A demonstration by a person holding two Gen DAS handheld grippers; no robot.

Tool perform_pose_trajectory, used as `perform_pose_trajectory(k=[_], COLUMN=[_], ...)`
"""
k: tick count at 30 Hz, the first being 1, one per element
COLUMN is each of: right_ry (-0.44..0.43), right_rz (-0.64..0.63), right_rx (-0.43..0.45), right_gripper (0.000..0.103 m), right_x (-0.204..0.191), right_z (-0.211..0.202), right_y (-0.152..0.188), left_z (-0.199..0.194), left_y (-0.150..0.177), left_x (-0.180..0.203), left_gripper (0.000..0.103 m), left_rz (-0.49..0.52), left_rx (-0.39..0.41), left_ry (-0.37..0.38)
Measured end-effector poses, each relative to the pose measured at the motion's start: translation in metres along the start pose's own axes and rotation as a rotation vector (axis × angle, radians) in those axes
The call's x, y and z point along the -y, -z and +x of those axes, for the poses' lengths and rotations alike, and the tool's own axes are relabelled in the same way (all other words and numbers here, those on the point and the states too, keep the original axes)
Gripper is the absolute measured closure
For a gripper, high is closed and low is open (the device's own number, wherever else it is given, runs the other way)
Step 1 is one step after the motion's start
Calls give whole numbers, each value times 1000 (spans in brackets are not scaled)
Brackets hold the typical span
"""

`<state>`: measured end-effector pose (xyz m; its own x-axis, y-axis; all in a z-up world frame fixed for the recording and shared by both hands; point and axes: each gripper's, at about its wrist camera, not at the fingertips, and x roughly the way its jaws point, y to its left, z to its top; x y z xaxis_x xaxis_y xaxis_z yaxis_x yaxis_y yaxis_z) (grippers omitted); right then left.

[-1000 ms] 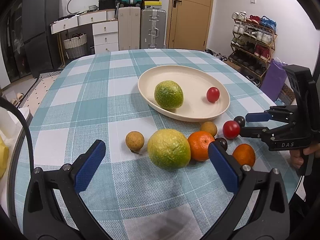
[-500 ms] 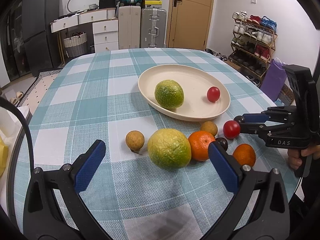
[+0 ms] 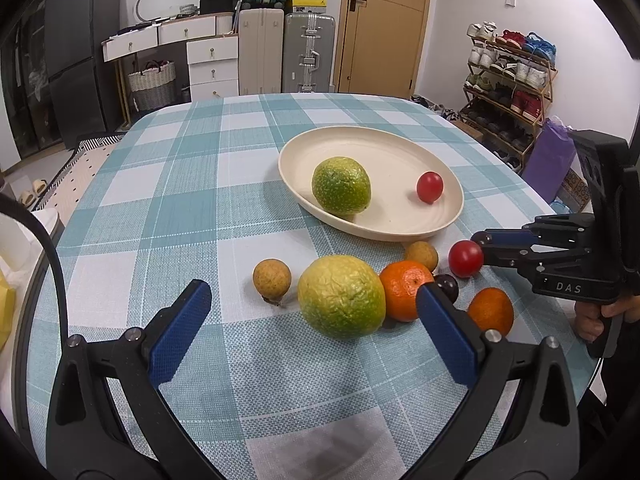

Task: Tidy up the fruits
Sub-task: 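Grasp the yellow-green citrus with the left tool while the right tool grasps a dark plum, then lift the yellow-green citrus and dark plum and carry them over the plate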

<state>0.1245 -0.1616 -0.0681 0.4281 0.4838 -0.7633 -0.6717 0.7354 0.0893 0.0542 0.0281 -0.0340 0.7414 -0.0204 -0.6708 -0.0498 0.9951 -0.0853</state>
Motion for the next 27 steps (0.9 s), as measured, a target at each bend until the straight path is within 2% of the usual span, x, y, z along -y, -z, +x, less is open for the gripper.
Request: perform_pose_trajectory(k=[6,10,16,19,21,27], right_ry=[7,11,14,17,18,15], right_rz=[12,19,25,27,26,25], right_rx=[33,44,48,50,50,46], right_gripper=[77,77,77,77,77,77], right_x=[2,4,7,7,7,7], right_z=[-9,-12,-13,-14,-14,-13], right_y=[-2,-3,-3,-3,-3,-3], left_z=[4,5,9,10,13,16], left_y=[1,1,3,3,3,1], left_x=[-6,-6,-1,2,3,1], left_gripper=[2,12,40,49,53,55], left_rz=[-31,-33,-22,-17,-14,-36], left_rx=[-21,-36,-58,-65,-80,-81], left_ry=[26,40,75,96,101,116])
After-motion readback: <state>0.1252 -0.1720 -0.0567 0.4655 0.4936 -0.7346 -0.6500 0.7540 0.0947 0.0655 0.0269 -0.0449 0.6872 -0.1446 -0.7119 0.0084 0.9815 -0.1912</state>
